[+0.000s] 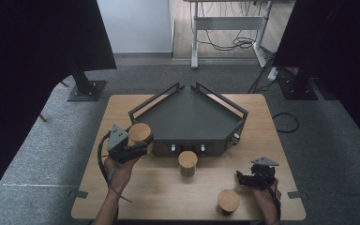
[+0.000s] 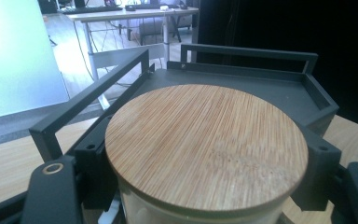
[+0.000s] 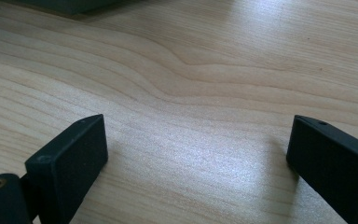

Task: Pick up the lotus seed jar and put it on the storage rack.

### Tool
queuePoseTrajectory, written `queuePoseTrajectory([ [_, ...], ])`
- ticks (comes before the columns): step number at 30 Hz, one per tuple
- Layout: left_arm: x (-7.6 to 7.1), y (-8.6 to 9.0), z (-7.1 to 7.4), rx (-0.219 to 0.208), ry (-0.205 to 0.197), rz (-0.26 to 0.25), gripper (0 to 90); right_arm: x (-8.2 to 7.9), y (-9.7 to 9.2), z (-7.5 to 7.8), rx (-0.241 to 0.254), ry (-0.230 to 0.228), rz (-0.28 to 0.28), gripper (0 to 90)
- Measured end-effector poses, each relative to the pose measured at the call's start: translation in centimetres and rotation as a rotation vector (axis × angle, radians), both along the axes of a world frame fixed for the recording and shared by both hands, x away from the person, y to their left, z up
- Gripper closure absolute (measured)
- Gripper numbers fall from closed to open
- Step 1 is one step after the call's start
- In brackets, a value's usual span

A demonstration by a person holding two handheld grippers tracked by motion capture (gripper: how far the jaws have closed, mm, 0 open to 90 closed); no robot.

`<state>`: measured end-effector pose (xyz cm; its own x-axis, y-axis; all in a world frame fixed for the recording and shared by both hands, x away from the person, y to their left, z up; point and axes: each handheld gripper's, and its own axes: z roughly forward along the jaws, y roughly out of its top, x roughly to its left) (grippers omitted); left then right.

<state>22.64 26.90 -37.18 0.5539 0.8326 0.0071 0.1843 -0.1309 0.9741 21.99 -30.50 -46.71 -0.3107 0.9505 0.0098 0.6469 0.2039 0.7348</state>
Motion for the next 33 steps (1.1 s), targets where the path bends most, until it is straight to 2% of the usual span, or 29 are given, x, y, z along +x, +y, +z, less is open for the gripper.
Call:
queuePoseTrajectory([
  [18,2.7,-1.6,0.6,0.019,-0.011,0.014,25.1,0.0,0.0,0.0,0.001,0.001,0.002,4.3],
  [33,5.3,-2.7,0.5,0.006,-0.006,0.010,25.1,0.0,-0.1,0.0,0.002,0.000,0.006,4.4],
])
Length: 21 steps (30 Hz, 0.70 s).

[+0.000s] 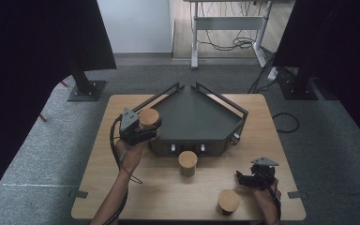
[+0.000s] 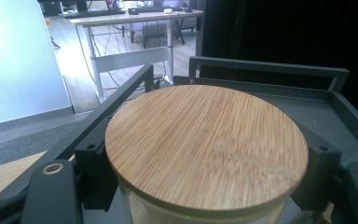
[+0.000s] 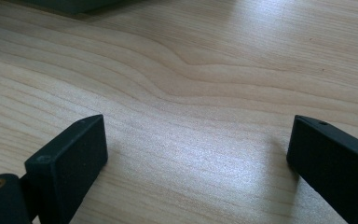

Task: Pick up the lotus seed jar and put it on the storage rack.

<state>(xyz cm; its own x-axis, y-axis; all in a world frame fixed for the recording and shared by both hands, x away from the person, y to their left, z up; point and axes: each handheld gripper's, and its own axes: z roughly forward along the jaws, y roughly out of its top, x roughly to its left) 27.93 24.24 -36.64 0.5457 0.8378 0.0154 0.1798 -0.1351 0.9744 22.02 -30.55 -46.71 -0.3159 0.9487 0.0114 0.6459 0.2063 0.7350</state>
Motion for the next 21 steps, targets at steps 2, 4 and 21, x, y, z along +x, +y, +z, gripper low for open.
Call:
queuePoseTrajectory([
  [2,0.5,-0.1,0.0,-0.003,0.003,-0.002,25.1,0.0,0.0,0.0,0.000,0.000,0.000,4.4],
  [4,0.9,-0.3,0.0,-0.001,0.001,-0.005,25.1,0.0,0.0,0.0,0.000,0.000,0.001,4.3],
  [21,3.4,-1.4,-0.5,0.002,0.005,-0.003,25.1,0.0,-0.1,0.0,0.000,0.001,0.008,4.4],
])
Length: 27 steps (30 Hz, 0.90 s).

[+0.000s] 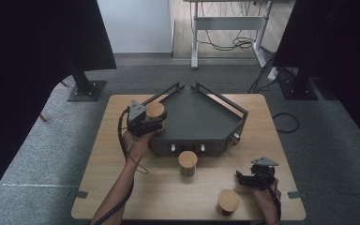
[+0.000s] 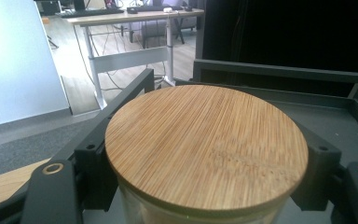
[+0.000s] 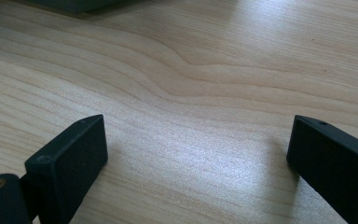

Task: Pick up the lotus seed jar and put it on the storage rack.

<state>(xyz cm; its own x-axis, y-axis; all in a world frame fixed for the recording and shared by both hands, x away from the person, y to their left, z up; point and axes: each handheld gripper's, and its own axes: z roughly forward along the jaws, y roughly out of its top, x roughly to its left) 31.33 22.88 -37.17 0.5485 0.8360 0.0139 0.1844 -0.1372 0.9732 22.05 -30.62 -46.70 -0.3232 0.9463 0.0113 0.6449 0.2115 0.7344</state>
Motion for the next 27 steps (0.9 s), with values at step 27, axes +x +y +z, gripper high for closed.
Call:
queuePoseTrajectory([
  [27,1.6,-0.5,-2.0,0.009,0.027,-0.010,24.8,0.0,0.0,0.0,-0.001,0.000,0.004,4.3],
])
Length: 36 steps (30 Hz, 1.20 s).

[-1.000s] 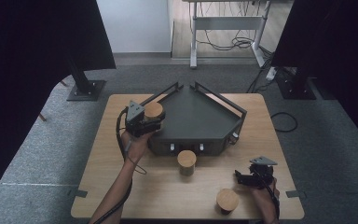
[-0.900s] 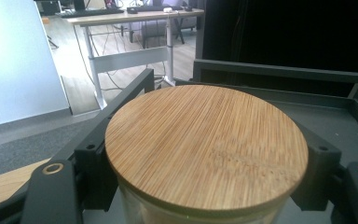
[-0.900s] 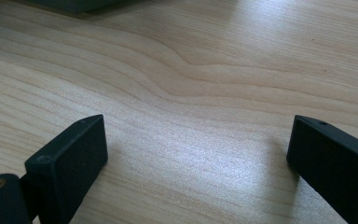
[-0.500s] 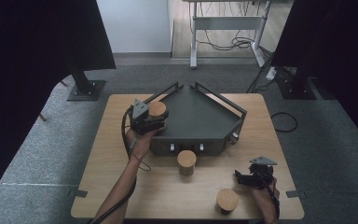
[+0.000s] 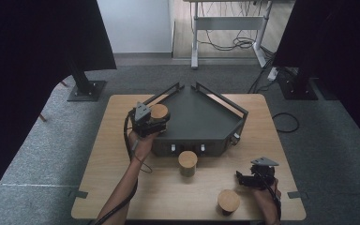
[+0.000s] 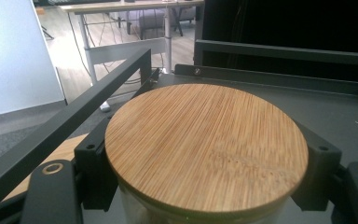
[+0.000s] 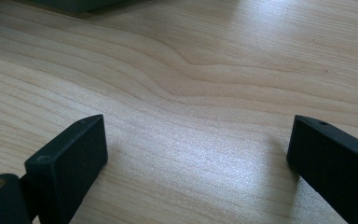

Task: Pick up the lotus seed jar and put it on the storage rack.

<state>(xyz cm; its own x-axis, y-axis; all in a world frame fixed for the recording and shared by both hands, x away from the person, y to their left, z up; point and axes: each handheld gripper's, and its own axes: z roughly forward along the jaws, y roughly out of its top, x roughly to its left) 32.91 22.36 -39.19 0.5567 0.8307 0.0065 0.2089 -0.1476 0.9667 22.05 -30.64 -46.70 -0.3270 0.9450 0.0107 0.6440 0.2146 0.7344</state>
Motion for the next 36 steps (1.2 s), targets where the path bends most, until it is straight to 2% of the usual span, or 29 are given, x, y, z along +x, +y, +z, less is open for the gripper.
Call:
queuePoseTrajectory([
  [11,0.2,0.1,0.1,0.002,0.015,-0.003,23.7,0.0,0.0,0.0,0.000,0.000,0.003,4.3],
  [14,0.5,0.2,0.2,-0.003,0.043,-0.006,16.5,0.0,0.0,0.0,0.000,0.000,0.003,4.3],
  [19,0.5,0.2,0.2,-0.003,0.053,0.000,5.5,0.0,0.0,0.0,0.000,0.001,0.002,4.3],
  [29,-0.6,0.9,0.4,-0.030,0.023,-0.008,3.3,0.0,0.0,0.0,0.000,0.001,0.002,4.3],
  [36,-1.5,1.0,1.1,-0.010,0.007,-0.016,3.7,0.0,0.0,0.0,-0.001,0.000,0.003,4.3],
])
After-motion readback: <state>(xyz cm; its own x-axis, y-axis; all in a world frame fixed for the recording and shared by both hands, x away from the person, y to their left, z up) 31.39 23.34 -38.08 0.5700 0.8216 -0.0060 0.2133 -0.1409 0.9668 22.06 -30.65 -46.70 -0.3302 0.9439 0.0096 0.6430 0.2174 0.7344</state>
